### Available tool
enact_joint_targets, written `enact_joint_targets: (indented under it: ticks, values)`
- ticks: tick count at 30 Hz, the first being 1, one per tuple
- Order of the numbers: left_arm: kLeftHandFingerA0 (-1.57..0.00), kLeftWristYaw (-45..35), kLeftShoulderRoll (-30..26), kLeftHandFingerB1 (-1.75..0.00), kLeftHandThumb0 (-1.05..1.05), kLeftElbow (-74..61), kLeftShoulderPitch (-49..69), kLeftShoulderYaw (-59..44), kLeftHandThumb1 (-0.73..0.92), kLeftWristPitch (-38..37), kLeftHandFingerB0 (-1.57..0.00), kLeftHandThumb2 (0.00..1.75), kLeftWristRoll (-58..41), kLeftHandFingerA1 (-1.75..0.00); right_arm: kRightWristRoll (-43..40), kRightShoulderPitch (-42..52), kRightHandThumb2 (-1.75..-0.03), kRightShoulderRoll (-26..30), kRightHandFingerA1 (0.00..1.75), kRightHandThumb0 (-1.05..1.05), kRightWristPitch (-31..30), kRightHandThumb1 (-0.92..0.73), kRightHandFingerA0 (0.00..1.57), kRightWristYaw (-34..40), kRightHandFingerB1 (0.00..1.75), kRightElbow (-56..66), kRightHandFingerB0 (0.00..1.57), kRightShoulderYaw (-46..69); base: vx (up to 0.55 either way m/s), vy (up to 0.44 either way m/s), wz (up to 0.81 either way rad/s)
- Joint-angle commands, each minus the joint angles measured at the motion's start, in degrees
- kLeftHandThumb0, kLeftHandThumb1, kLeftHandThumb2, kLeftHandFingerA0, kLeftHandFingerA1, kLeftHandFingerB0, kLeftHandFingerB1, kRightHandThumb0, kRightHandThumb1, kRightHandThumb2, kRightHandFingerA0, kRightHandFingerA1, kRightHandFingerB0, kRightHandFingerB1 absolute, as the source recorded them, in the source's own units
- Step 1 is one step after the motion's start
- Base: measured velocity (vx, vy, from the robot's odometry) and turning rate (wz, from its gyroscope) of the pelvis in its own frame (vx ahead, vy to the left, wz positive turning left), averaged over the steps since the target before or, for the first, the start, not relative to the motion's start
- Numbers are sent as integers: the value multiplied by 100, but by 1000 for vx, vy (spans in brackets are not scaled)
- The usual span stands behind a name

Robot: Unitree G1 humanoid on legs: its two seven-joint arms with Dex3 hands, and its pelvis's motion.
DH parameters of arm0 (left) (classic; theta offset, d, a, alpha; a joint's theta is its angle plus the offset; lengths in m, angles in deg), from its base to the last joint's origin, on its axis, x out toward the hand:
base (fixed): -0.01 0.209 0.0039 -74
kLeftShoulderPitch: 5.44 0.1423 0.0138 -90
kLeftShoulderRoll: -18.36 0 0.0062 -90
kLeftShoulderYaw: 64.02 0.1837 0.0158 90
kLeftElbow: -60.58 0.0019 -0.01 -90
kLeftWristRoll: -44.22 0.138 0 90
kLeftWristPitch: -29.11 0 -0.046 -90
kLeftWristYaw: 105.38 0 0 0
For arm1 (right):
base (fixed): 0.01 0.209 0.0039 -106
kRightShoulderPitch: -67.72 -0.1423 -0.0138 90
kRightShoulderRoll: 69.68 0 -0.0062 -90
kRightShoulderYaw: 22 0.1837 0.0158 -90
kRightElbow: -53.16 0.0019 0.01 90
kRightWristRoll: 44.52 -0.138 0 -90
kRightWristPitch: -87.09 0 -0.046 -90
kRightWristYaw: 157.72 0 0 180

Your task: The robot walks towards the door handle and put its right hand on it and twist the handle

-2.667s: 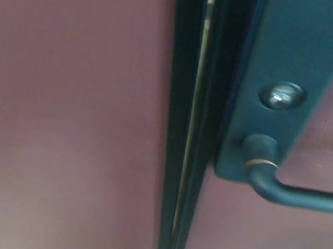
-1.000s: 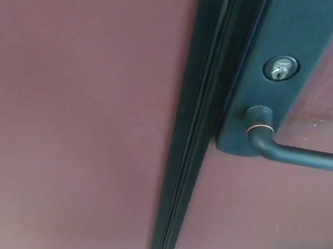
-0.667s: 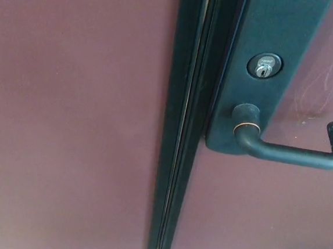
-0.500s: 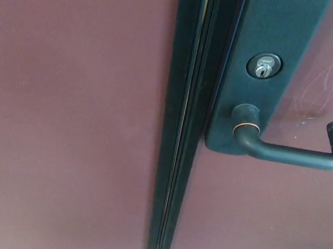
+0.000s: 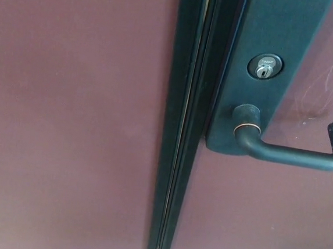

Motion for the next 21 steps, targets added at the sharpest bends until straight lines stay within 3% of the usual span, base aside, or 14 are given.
enact_joint_targets:
  ticks: [1, 3, 4, 21]
  values:
    - [-77, -57, 35, -45, -23, 10, 17, 10, 57, -48, -59, 57, 26, -55, -259, 82, -71, 72, 50, -33, 88, -63, 57, -135, 43, 3, 42, 178, 0, 0, 0]
    - [-77, -63, 20, -45, -23, -16, 21, 4, 57, -65, -59, 57, 16, -55, -270, 34, -71, 77, 50, -32, 49, -63, 57, -141, 43, 1, 42, 205, 0, 0, 0]
    - [-77, -48, 18, -45, -23, -10, 20, 21, 57, -77, -59, 57, 38, -55, -312, 30, -61, 72, 44, -24, 38, -70, 61, -142, 37, -6, 45, 257, 0, 0, 0]
    - [-75, -70, 39, -45, -21, -72, -102, 67, 57, -73, -59, 57, 35, -54, -247, -86, -61, 107, 43, -24, -47, -70, 59, -118, 37, -52, 46, 141, 0, 0, 0]
